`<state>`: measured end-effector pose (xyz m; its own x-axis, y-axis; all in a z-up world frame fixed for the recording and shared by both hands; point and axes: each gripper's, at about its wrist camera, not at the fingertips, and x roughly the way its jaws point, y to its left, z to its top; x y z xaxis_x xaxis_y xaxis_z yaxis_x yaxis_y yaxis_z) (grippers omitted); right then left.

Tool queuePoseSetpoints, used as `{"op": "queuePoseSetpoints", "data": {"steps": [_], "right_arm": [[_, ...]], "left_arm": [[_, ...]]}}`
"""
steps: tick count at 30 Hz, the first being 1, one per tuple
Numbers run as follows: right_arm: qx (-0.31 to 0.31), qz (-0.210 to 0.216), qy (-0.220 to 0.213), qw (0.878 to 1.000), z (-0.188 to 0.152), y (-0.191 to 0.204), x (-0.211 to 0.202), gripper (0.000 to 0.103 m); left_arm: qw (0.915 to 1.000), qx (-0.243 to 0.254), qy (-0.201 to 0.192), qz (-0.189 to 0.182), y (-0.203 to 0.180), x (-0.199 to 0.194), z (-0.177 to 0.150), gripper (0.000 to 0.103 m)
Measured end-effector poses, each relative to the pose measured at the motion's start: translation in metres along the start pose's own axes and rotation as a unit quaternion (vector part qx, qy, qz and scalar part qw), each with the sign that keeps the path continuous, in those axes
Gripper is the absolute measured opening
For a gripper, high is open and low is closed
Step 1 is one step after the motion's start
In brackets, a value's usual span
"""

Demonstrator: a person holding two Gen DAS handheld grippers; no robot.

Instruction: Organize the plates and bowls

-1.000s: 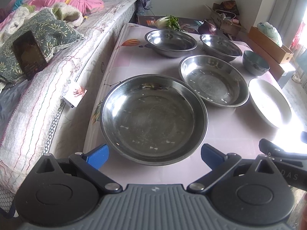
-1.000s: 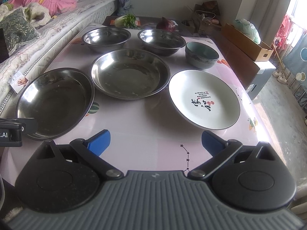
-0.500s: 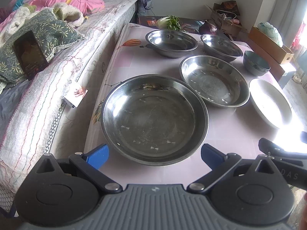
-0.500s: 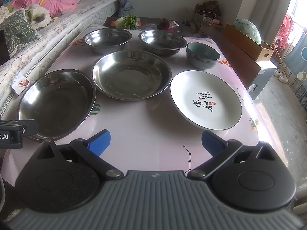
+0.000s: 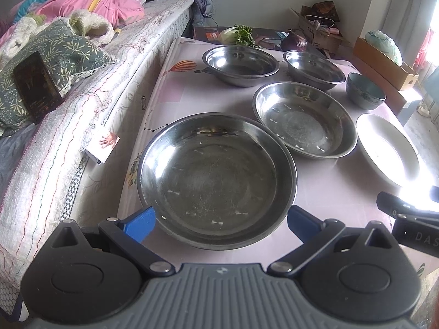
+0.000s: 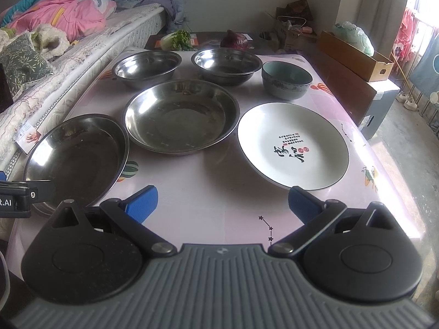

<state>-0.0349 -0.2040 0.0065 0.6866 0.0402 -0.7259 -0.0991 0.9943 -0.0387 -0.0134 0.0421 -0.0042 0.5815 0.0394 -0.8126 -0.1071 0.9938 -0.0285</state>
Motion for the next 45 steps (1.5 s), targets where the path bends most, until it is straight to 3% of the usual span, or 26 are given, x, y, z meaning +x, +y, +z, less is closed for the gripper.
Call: {"op": "queuePoseSetpoints", "data": {"steps": [7,18,31,35,39,42,45], "right_arm": [[0.001,0.003,-0.039,0.999,0.018,-0.012,0.006,0.102],[0.02,0.031,-0.035,0.999,0.039,-0.022,0.036,0.102],[0.058,0.103,-0.065,0.991,0.076,-0.042,0.064,0.102],[0.075,0.15,-0.092,0.982,0.109,-0.048,0.075,0.102],[0.072,0.177,-0.109,0.976,0.148,-0.04,0.093,0.102],[0.077,0.201,-0.101,0.971,0.179,-0.032,0.116,0.1],[0.079,0.216,-0.079,0.97,0.206,-0.018,0.147,0.091]], "left_arm": [[0.9993,-0.008,-0.033,0.013,0.011,0.007,0.023,0.103],[0.9989,-0.012,-0.039,0.022,0.023,0.032,0.057,0.103],[0.9979,-0.011,-0.062,-0.016,0.024,0.055,0.092,0.103],[0.9955,-0.015,-0.084,-0.04,0.031,0.061,0.116,0.103],[0.9929,-0.013,-0.112,-0.036,0.037,0.066,0.145,0.102],[0.9927,-0.008,-0.118,-0.025,0.042,0.077,0.173,0.102],[0.994,-0.005,-0.106,-0.025,0.048,0.095,0.197,0.099]]}}
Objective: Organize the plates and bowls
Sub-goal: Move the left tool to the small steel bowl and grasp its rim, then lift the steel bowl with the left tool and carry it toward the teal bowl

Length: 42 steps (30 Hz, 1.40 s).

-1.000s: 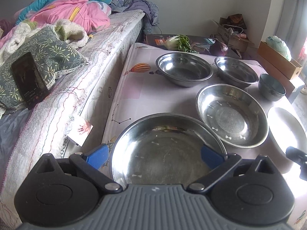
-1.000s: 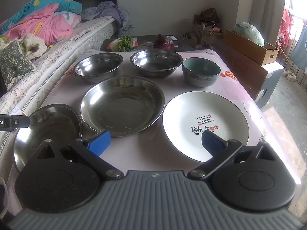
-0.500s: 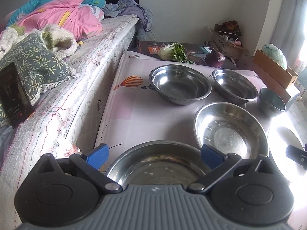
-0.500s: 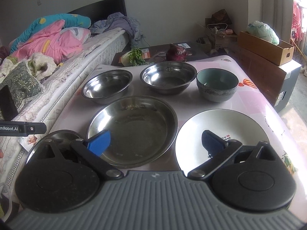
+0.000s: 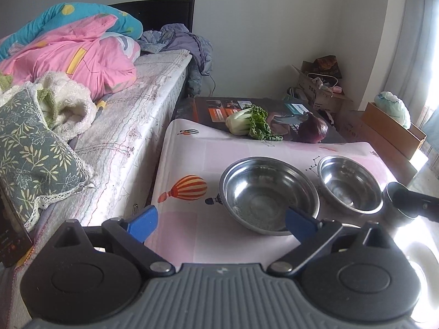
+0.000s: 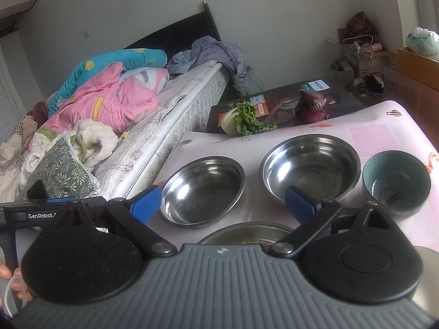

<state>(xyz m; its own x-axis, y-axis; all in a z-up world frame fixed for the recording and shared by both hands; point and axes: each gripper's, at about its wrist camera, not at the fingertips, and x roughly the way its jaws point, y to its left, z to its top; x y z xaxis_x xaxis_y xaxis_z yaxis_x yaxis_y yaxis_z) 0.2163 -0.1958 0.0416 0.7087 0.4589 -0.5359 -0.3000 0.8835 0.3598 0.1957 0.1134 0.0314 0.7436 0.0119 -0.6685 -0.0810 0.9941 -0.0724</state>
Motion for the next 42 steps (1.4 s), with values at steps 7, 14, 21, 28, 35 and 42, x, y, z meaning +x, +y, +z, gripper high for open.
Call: {"op": "queuePoseSetpoints", "data": {"steps": [7,14,21,28,35,42], "right_arm": [[0.003,-0.007,0.07,0.997,0.012,0.001,0.088,0.059],[0.013,-0.019,0.108,0.994,0.007,-0.007,0.134,0.043],[0.027,-0.029,0.133,0.99,0.0,-0.019,0.154,0.028],[0.027,-0.027,0.14,0.989,0.002,-0.023,0.167,0.017],[0.02,-0.025,0.144,0.989,0.004,-0.022,0.174,0.012],[0.027,-0.02,0.15,0.988,0.004,-0.025,0.179,0.012]], "left_arm": [[0.9973,0.017,0.072,0.004,0.006,0.07,0.025,0.084],[0.9918,0.027,0.125,-0.005,0.007,0.123,0.035,0.067],[0.9855,0.034,0.166,-0.008,0.002,0.156,0.04,0.052],[0.9833,0.042,0.177,-0.002,-0.005,0.169,0.041,0.027],[0.9815,0.041,0.187,0.003,-0.005,0.175,0.04,0.018],[0.9781,0.026,0.206,-0.001,0.0,0.186,0.04,0.022]]}}
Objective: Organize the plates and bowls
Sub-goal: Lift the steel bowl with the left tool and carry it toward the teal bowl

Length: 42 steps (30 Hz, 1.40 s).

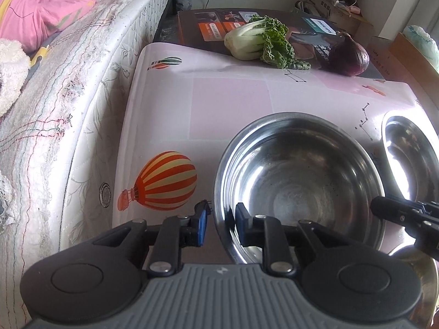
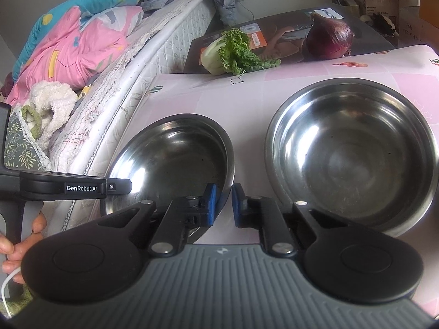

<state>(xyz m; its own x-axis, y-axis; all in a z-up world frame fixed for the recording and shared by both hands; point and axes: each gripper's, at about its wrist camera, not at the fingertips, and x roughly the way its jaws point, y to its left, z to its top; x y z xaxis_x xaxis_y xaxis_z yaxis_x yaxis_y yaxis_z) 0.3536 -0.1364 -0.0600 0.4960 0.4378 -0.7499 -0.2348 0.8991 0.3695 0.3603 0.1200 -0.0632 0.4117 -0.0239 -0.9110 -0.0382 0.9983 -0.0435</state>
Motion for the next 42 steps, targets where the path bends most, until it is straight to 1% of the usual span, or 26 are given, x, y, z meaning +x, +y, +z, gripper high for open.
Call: {"op": "queuePoseSetpoints", "data": {"steps": [2,8,13,29,42], "right_arm": [[0.001,0.003,0.002,1.0,0.001,0.0,0.002,0.012],[-0.007,0.004,0.004,1.0,-0.001,0.002,0.002,0.012],[-0.013,0.005,0.005,1.0,-0.002,0.005,-0.002,0.012],[-0.025,0.012,-0.01,1.0,0.0,0.015,-0.025,0.012],[-0.03,0.017,-0.034,0.999,0.003,0.026,-0.064,0.012]], "left_arm": [[1.0,0.001,0.0,-0.002,-0.001,0.0,0.0,0.018],[0.9998,0.012,-0.006,0.012,-0.004,-0.005,-0.003,0.018],[0.9998,0.011,-0.006,0.012,-0.003,-0.008,-0.007,0.018],[0.9995,0.01,-0.025,0.013,-0.002,-0.033,-0.016,0.019],[0.9985,0.003,-0.054,0.012,-0.006,-0.07,-0.02,0.019]]}}
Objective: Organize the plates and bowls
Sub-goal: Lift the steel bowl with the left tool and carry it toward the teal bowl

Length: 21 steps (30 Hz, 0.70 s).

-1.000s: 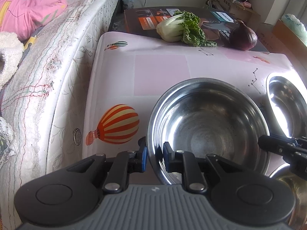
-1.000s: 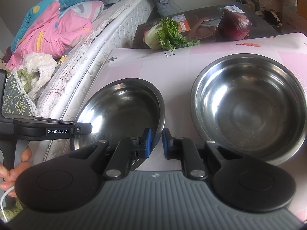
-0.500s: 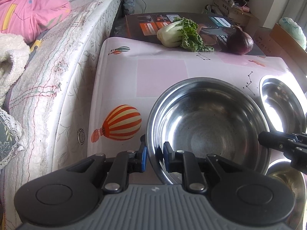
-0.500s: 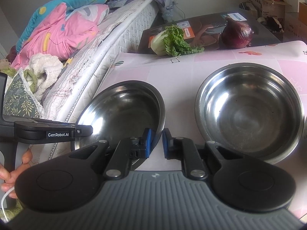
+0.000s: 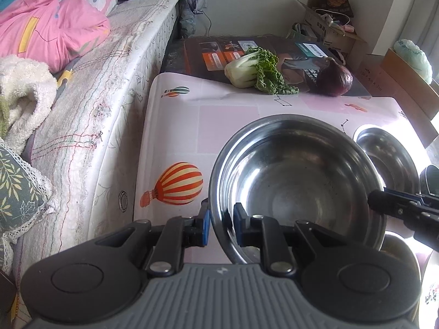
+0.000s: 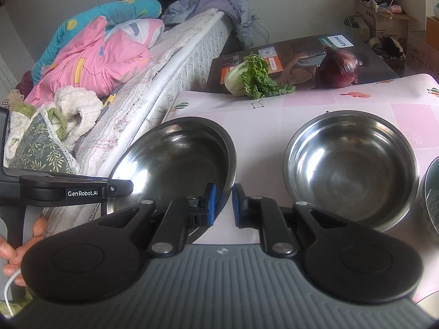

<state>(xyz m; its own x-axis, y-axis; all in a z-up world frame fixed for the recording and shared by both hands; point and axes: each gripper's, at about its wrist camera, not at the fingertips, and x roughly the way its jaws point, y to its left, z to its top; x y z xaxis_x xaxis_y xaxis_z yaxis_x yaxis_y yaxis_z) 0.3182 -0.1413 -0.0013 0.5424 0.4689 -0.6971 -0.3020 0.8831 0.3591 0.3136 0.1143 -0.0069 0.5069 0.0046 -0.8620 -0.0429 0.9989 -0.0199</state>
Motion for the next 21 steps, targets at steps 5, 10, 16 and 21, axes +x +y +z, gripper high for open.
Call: {"op": "queuePoseSetpoints", "data": {"steps": [5,10,16,21], "right_arm": [[0.004,-0.003,-0.009,1.0,-0.002,-0.001,-0.018,0.012],[0.01,-0.006,-0.02,1.0,-0.005,-0.008,-0.039,0.012],[0.021,-0.009,-0.03,0.999,-0.009,-0.024,-0.059,0.012],[0.038,-0.016,-0.036,0.998,-0.01,-0.046,-0.074,0.012]], "left_arm": [[1.0,0.003,-0.008,-0.004,-0.009,-0.015,-0.002,0.019],[0.9998,0.011,-0.016,-0.007,-0.023,-0.027,-0.003,0.019],[0.9995,0.022,-0.02,-0.013,-0.045,-0.036,-0.002,0.019],[0.9989,0.037,-0.022,-0.019,-0.069,-0.038,0.002,0.019]]}}
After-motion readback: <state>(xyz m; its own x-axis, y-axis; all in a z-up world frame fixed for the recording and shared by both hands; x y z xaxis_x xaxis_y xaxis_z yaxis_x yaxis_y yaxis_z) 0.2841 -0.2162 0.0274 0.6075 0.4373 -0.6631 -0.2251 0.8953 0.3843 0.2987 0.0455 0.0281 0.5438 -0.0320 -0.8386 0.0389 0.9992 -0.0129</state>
